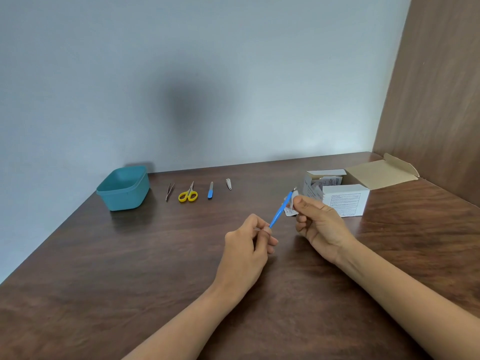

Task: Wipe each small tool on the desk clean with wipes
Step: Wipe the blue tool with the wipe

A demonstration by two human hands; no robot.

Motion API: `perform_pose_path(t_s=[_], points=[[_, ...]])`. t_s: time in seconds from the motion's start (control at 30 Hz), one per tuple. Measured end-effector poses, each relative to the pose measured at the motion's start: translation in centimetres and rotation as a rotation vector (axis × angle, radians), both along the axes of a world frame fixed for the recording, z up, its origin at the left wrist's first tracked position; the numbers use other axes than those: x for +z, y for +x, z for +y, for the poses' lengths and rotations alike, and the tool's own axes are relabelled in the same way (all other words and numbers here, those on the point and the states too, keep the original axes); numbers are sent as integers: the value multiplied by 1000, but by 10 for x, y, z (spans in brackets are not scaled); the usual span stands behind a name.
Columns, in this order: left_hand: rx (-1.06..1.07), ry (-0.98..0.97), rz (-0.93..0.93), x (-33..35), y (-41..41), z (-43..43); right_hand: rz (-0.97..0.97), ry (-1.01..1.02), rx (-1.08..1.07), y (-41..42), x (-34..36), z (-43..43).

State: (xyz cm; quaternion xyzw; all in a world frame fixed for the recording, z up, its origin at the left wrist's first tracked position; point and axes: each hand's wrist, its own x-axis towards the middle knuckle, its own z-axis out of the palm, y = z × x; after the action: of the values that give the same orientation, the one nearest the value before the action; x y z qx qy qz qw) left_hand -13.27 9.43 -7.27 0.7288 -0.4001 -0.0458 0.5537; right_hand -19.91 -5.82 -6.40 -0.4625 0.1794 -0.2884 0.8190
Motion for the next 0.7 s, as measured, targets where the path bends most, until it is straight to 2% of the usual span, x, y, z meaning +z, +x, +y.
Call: perform_pose_path(t_s=[0.1, 0.33, 0.43, 0.57, 0.7], points=[[-9, 13, -5, 0, 0, 0, 18, -76, 37, -1, 0, 3], [-39, 84, -88, -1, 1, 0, -37, -43, 38, 1, 0, 2], [-60, 91, -97, 0, 1, 1, -32, -97, 46, -1, 3, 6], [-98, 99, -144, -2, -1, 1, 26, -207, -29, -2, 5, 10], [-109, 98, -164, -3, -2, 1, 52, -219, -59, -3, 4, 12]])
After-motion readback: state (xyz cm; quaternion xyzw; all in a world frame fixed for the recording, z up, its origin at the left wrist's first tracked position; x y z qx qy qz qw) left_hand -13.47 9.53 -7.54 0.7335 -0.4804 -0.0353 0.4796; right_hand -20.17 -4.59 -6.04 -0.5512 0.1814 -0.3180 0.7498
